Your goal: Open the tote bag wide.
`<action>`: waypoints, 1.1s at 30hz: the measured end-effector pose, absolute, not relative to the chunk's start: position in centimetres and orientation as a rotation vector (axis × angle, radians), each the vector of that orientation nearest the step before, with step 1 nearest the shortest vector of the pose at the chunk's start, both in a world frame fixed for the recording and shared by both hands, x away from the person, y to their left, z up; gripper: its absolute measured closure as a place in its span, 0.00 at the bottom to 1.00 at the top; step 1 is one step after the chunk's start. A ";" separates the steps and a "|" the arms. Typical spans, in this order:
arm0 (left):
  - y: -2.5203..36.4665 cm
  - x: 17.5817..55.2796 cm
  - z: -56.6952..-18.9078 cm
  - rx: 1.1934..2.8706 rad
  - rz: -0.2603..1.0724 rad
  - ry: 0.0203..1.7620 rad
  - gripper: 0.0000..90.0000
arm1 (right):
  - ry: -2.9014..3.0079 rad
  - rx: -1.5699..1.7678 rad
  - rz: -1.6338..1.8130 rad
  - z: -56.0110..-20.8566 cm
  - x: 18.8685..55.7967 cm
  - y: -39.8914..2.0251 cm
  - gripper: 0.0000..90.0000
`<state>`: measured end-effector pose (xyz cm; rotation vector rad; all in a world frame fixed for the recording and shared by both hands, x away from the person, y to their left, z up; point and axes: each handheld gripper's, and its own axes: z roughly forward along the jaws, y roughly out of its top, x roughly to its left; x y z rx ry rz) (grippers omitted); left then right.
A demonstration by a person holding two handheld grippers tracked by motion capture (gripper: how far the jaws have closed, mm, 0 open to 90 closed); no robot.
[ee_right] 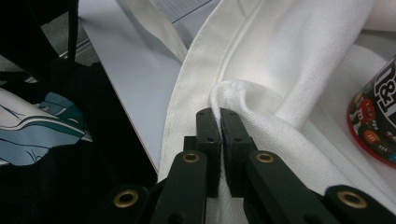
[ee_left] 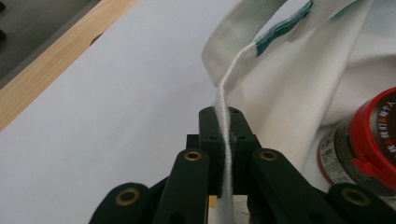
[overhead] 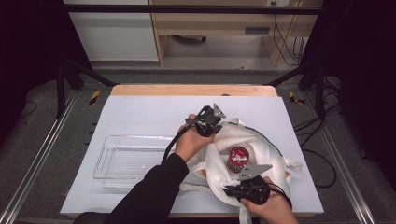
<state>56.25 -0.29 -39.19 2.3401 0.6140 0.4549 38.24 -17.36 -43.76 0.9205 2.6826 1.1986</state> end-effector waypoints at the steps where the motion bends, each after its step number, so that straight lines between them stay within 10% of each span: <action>1: -0.3 56.4 -39.3 2.336 0.456 0.619 0.97 | 2.684 0.918 1.204 -43.8 38.2 -17.4 0.98; 33: -0.7 57.2 -41.1 2.427 0.426 0.626 0.96 | 2.707 0.922 1.186 -44.7 38.1 -17.3 0.98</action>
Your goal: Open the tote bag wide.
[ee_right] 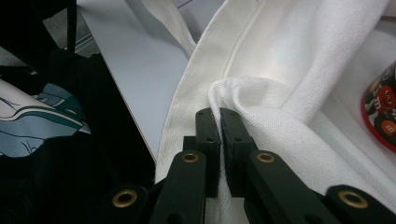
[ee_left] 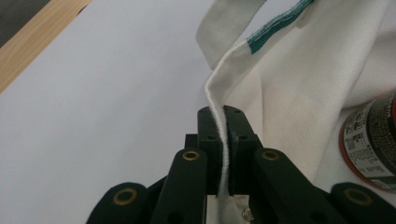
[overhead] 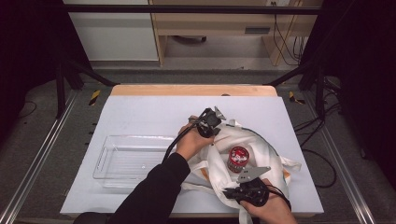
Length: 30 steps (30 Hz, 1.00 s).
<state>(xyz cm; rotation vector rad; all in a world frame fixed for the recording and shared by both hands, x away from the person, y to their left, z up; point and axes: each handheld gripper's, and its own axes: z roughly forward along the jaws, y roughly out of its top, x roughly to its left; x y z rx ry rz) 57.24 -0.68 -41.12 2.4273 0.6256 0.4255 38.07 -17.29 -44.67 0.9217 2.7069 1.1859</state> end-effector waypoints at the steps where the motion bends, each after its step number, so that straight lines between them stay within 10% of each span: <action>1: -0.7 57.3 -41.2 2.429 0.424 0.626 0.95 | 2.706 0.923 1.187 -44.7 38.1 -17.3 0.98; 30: 0.0 55.8 -40.0 2.374 0.480 0.615 0.87 | 2.657 0.933 1.226 -44.1 37.8 -17.5 0.85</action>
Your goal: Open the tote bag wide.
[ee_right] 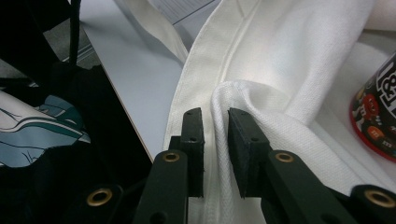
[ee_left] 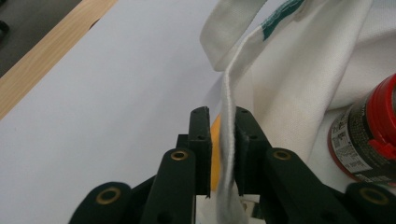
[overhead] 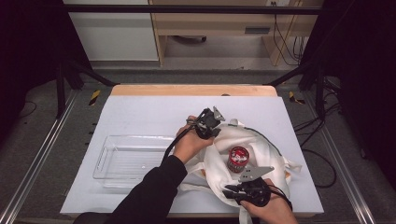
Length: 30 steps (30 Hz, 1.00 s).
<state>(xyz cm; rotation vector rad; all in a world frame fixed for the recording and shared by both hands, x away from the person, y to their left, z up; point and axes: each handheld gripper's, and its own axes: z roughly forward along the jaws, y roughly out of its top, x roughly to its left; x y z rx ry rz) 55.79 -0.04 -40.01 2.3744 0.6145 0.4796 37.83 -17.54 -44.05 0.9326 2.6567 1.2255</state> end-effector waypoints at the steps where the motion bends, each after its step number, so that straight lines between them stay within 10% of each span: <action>1: 0.0 55.7 -40.0 2.371 0.480 0.614 0.87 | 2.655 0.933 1.224 -44.0 37.8 -17.5 0.84; 30: 1.0 54.3 -39.0 2.320 0.548 0.600 0.53 | 2.481 1.000 1.257 -41.3 38.4 -20.0 0.57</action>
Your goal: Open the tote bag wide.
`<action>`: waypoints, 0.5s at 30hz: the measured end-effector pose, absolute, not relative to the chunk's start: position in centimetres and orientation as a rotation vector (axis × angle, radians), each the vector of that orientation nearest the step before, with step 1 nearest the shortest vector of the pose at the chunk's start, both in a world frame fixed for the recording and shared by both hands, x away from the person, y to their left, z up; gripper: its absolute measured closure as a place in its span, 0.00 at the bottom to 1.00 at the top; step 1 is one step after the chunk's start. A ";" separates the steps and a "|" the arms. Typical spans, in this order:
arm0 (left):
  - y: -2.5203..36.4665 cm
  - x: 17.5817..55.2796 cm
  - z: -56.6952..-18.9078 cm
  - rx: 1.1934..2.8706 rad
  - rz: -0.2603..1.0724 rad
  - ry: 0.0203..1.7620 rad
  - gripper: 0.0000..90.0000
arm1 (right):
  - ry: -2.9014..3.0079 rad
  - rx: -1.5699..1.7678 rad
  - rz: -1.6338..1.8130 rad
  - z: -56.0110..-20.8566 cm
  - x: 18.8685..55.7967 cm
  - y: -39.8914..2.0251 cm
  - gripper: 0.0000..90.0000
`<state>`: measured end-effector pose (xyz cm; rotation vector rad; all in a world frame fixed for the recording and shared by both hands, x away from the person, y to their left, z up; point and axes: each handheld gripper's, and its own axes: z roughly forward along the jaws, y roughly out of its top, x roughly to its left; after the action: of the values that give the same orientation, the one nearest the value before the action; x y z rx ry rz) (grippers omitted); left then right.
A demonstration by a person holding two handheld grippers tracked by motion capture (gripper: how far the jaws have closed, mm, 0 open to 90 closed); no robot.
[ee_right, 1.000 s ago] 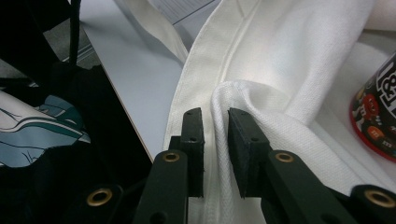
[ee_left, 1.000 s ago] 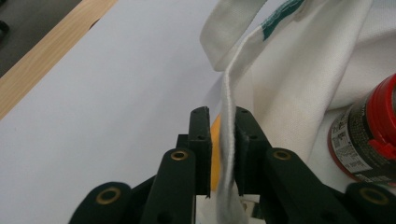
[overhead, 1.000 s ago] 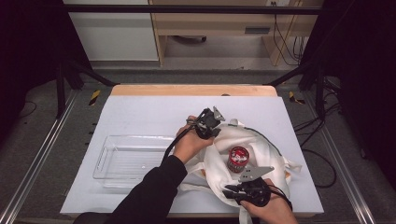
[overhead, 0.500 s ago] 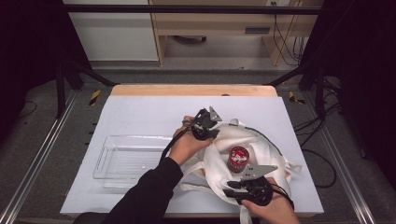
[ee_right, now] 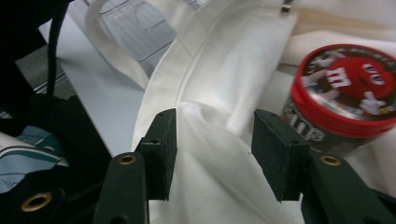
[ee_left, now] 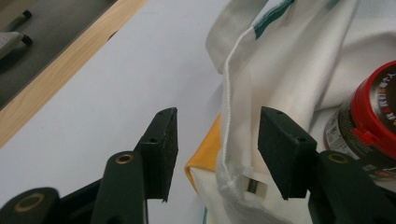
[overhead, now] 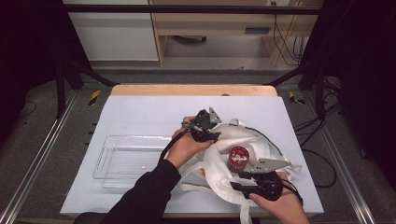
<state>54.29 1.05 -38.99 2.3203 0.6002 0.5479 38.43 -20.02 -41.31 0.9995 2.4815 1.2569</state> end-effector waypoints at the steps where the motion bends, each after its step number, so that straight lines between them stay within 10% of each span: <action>1: 1.1 54.2 -38.9 2.317 0.547 0.600 0.52 | 2.476 1.005 1.252 -41.2 38.5 -20.1 0.57; 15: 1.5 53.1 -38.3 2.316 0.545 0.593 0.42 | 2.408 1.061 1.206 -40.1 39.5 -21.3 0.46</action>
<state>53.05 1.53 -38.29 2.3160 0.5925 0.5448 39.48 -21.33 -40.14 1.0608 2.4078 1.2056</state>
